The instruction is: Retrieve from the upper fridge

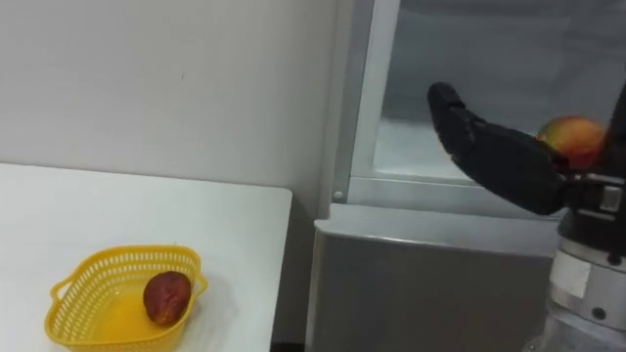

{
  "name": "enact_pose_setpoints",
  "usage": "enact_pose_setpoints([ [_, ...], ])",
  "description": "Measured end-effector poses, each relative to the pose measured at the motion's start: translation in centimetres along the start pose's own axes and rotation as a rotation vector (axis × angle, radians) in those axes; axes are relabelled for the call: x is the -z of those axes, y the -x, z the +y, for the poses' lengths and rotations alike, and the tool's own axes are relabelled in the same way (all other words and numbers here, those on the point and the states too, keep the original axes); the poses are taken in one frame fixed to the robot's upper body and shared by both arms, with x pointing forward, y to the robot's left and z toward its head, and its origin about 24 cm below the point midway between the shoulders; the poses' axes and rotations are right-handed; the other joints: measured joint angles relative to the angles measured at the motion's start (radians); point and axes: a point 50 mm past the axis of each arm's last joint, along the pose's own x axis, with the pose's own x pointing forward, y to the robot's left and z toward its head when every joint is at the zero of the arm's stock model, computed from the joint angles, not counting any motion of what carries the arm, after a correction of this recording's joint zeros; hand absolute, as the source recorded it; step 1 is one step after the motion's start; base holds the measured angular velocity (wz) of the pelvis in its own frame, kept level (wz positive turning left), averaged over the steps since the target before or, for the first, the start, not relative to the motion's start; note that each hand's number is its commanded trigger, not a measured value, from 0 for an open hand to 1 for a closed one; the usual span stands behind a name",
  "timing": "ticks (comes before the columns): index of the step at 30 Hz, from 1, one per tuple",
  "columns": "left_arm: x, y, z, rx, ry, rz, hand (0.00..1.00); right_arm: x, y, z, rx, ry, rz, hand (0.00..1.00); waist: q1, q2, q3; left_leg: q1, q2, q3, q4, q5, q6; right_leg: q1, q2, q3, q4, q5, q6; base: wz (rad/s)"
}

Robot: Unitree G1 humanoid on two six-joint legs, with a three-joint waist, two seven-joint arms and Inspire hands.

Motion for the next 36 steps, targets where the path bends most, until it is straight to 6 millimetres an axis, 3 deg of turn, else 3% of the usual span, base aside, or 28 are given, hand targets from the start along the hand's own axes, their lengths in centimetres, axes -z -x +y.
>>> enact_pose_setpoints([
  [12,0.1,0.0,-0.2,0.033,0.007,0.009,0.0,5.3,1.1,-1.6,0.089,0.029,0.307,0.0,0.004,0.001,0.0022,-0.001,0.0,0.0,0.003,0.0,0.0,-0.003,0.001,0.004,-0.001,0.0,0.0,0.0],
  [23,0.5,0.1,-0.1,0.033,0.021,0.043,0.0,7.0,-0.8,-1.8,0.152,0.015,0.399,0.0,0.006,-0.005,0.0002,-0.007,-0.002,0.0,0.008,0.0,0.0,-0.013,0.0,0.007,0.0,0.0,0.0,0.0],
  [30,0.1,0.1,0.4,0.017,0.027,0.029,0.0,8.7,-0.5,-2.2,0.109,0.047,0.501,0.0,0.003,-0.006,-0.0002,-0.015,-0.002,-0.001,0.011,0.001,0.0,-0.017,-0.002,0.003,0.0,0.0,0.0,0.0],
  [36,-0.3,0.1,0.7,0.011,0.012,0.011,0.0,9.7,-1.7,-2.3,0.069,0.051,0.528,0.0,0.002,-0.013,-0.0002,-0.015,-0.003,-0.001,0.012,0.001,0.0,-0.016,-0.002,0.002,0.0,0.0,0.0,0.0],
])
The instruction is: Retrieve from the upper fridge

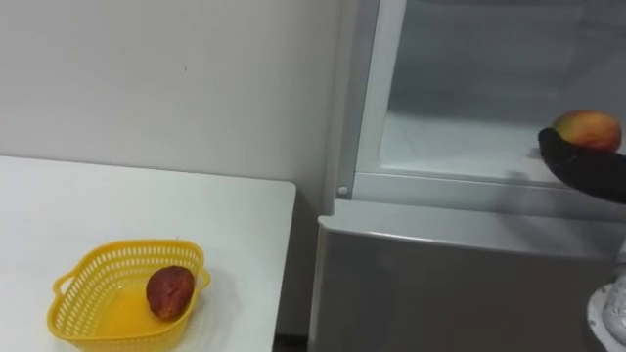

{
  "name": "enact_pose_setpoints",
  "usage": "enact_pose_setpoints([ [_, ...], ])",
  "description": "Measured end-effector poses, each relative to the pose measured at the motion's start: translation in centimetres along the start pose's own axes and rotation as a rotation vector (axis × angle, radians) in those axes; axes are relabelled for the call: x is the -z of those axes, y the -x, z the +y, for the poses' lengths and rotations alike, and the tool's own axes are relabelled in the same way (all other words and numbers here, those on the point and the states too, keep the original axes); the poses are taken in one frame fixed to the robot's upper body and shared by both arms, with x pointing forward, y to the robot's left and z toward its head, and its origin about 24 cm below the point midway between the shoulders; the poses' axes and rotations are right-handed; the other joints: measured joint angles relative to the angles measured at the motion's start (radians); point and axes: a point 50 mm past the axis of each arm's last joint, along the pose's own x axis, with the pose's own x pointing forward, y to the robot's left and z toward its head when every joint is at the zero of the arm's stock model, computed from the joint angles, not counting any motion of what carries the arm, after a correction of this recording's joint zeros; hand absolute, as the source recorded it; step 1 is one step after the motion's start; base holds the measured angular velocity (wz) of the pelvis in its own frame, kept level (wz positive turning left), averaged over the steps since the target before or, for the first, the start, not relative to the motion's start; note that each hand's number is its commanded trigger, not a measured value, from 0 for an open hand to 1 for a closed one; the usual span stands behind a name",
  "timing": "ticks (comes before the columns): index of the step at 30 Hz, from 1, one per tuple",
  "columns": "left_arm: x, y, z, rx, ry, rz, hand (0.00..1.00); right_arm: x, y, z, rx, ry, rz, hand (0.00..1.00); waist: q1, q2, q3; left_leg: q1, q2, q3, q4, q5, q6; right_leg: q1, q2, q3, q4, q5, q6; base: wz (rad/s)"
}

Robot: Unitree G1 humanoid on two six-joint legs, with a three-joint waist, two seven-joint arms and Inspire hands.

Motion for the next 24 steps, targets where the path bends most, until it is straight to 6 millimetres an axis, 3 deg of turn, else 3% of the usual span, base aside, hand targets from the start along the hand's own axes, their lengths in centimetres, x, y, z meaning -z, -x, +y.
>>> enact_pose_setpoints([
  [3,-0.1,0.0,0.0,0.0,-0.001,-0.003,0.0,0.0,-0.4,0.1,-0.011,0.003,0.007,0.0,-0.003,-0.009,0.0029,-0.002,0.0,0.0,0.0,0.0,0.0,0.0,0.0,0.0,-0.001,0.0,0.0,0.0],
  [7,0.0,0.0,0.0,-0.005,-0.001,0.0,0.0,0.5,-0.9,0.2,-0.023,0.008,0.04,0.0,-0.002,-0.015,0.0002,-0.005,0.0,0.0,0.0,0.0,0.0,0.002,0.0,0.0,-0.002,0.0,0.0,0.0],
  [24,0.0,0.2,0.5,-0.024,0.023,-0.011,0.0,1.9,-2.0,-0.2,-0.069,0.066,0.126,0.0,0.002,-0.014,-0.0007,-0.01,-0.001,-0.013,0.0,0.0,0.0,0.002,-0.002,-0.012,0.0,0.0,0.0,0.01],
])
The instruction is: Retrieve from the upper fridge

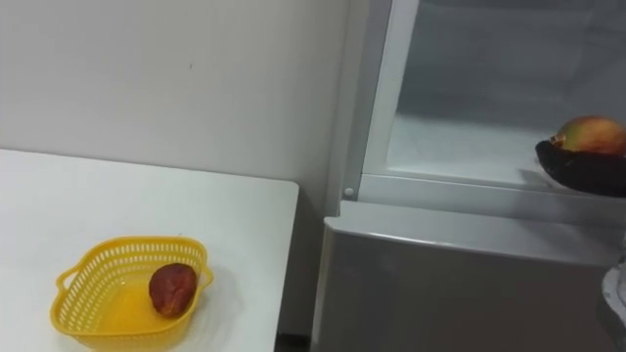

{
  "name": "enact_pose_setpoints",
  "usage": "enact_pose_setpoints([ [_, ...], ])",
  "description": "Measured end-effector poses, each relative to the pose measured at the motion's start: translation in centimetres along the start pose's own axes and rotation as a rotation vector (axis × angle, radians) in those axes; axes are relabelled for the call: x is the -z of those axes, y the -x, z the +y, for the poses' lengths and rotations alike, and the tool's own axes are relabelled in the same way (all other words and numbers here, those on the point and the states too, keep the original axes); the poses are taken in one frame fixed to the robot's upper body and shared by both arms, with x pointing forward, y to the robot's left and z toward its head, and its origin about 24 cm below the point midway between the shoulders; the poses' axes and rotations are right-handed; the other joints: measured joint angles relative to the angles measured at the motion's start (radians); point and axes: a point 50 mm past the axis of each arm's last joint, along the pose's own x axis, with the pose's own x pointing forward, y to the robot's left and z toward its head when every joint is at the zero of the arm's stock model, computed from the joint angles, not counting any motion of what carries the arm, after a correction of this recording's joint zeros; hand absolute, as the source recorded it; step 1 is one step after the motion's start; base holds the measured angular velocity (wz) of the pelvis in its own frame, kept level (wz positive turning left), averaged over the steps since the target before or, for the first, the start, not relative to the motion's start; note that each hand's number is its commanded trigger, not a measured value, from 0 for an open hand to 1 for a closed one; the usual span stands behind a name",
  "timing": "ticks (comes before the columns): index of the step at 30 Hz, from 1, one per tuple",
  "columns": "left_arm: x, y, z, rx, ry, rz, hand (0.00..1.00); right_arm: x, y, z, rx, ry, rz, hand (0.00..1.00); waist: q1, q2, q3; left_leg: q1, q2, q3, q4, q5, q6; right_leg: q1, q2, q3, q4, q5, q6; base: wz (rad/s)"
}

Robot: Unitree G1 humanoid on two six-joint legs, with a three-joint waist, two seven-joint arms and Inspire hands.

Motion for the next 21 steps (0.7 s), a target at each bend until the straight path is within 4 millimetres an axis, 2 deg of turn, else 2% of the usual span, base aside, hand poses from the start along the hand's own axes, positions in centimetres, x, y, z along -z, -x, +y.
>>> enact_pose_setpoints([
  [6,0.1,0.1,0.2,-0.008,0.005,-0.007,0.0,-0.1,-0.5,-0.1,-0.013,0.002,0.009,0.0,-0.001,-0.014,-0.0021,0.0,-0.001,-0.009,0.001,0.0,0.0,0.002,-0.002,-0.009,0.001,-0.001,0.001,0.04],
  [8,0.0,0.1,0.4,-0.018,0.009,-0.013,0.0,0.6,-1.0,0.1,-0.014,-0.003,0.069,0.0,-0.003,-0.026,-0.0038,0.005,0.0,-0.011,0.001,0.0,0.0,0.006,-0.002,-0.014,0.001,-0.001,0.001,0.04],
  [13,0.5,0.2,0.4,-0.022,0.008,0.018,0.0,1.9,-1.3,0.3,-0.051,0.023,0.144,0.0,-0.002,-0.036,-0.0049,0.008,0.0,-0.013,0.001,0.0,0.0,0.015,-0.003,-0.017,-0.001,-0.001,0.001,0.03],
  [17,0.8,0.2,0.5,-0.02,0.006,0.041,0.0,2.7,-1.2,0.3,-0.084,0.024,0.189,0.0,-0.001,-0.032,-0.0023,0.008,0.001,-0.013,0.001,0.0,0.0,0.015,-0.002,-0.018,-0.001,-0.001,0.0,0.0],
  [18,0.9,0.2,0.5,-0.017,0.006,0.045,0.0,2.8,-1.2,0.4,-0.094,0.009,0.204,0.0,-0.001,-0.028,0.0004,0.008,0.001,-0.013,0.001,0.0,0.0,0.015,-0.002,-0.018,0.0,-0.001,0.0,0.0],
  [21,1.0,0.2,0.5,-0.016,0.006,0.053,0.0,2.8,-1.5,0.5,-0.107,-0.003,0.216,0.0,-0.001,-0.015,0.0,0.007,0.001,-0.013,0.001,0.0,0.0,0.015,-0.002,-0.019,0.0,-0.001,0.0,0.0],
])
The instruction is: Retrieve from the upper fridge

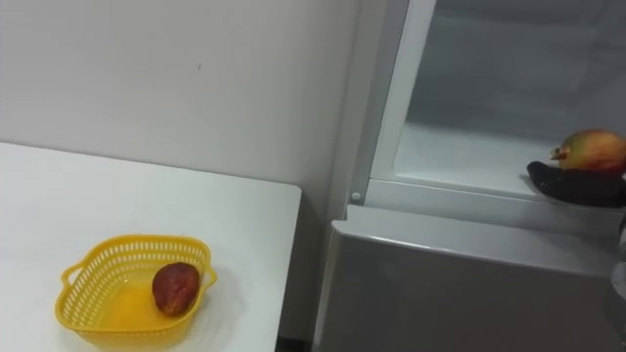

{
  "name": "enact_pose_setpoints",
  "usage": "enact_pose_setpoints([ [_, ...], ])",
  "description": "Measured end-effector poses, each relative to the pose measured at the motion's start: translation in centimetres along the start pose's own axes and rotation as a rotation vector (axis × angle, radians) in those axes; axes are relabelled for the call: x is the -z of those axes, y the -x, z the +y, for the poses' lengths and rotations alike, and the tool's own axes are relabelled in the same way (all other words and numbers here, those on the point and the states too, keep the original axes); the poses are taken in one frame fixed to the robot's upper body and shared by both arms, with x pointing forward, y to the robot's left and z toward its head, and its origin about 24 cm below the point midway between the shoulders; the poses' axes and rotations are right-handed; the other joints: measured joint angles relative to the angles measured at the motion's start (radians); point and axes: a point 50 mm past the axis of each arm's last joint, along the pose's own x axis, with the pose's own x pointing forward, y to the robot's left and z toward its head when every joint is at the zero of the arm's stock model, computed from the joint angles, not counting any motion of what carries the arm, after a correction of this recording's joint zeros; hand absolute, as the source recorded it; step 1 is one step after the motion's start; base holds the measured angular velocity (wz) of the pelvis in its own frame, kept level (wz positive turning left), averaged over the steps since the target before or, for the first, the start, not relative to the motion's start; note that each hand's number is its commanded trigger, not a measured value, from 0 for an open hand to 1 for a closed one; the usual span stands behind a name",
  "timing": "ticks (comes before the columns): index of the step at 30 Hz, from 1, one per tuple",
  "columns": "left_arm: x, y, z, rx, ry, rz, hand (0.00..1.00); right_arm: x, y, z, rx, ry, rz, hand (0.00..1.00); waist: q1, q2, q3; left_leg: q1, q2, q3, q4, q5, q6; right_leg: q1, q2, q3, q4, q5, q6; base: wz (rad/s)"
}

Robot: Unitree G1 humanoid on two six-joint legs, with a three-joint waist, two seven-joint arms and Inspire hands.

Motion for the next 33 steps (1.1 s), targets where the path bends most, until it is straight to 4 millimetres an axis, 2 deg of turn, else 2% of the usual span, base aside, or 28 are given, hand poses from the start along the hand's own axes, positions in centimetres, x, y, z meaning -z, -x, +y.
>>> enact_pose_setpoints([
  [3,0.0,0.0,0.1,-0.002,-0.002,0.004,0.0,-0.2,-0.2,-0.1,-0.015,0.011,-0.008,0.0,0.0,0.006,-0.0029,0.0,0.0,-0.001,0.0,0.0,0.0,0.0,0.0,-0.001,0.001,0.0,0.0,0.0],
  [16,-0.1,0.0,0.3,-0.001,-0.002,0.003,0.0,0.0,-0.6,-0.1,-0.073,0.028,0.017,0.0,0.002,0.005,-0.0035,-0.001,0.0,-0.003,0.002,0.0,0.0,0.0,0.0,0.0,0.0,0.0,0.0,0.0],
  [17,0.0,0.0,0.2,0.005,-0.001,0.003,0.0,0.0,-0.7,-0.2,-0.074,0.027,0.022,0.42,0.003,0.005,-0.0037,-0.002,-0.001,-0.003,0.002,0.0,0.0,0.0,0.0,0.0,0.0,0.0,0.0,0.0],
  [18,0.0,0.0,0.2,0.007,-0.002,0.004,0.0,-0.1,-0.8,-0.2,-0.076,0.026,0.027,0.6,0.003,0.005,-0.0037,-0.002,-0.001,-0.003,0.003,0.0,0.0,0.0,0.0,0.0,0.0,0.0,0.0,0.0],
  [19,0.0,0.0,0.2,0.011,-0.002,0.004,0.0,-0.1,-1.1,-0.2,-0.079,0.025,0.035,1.0,0.003,0.004,-0.0041,-0.002,-0.001,-0.003,0.003,0.0,0.0,0.0,0.0,0.0,0.0,0.0,0.0,0.0],
  [23,0.1,0.0,0.3,0.011,-0.001,0.013,0.0,0.0,-1.5,-0.4,-0.093,0.017,0.06,1.0,0.001,0.001,-0.0066,-0.007,-0.001,-0.014,0.012,0.0,0.0,0.001,0.0,-0.002,0.0,0.0,-0.001,0.04],
  [33,0.2,0.0,0.3,0.01,-0.001,0.027,0.0,0.0,-1.6,-0.6,-0.157,0.036,0.066,1.0,0.002,0.003,-0.0069,-0.003,-0.001,-0.012,0.013,0.0,0.0,0.005,0.0,-0.001,0.001,0.001,-0.002,0.0],
])
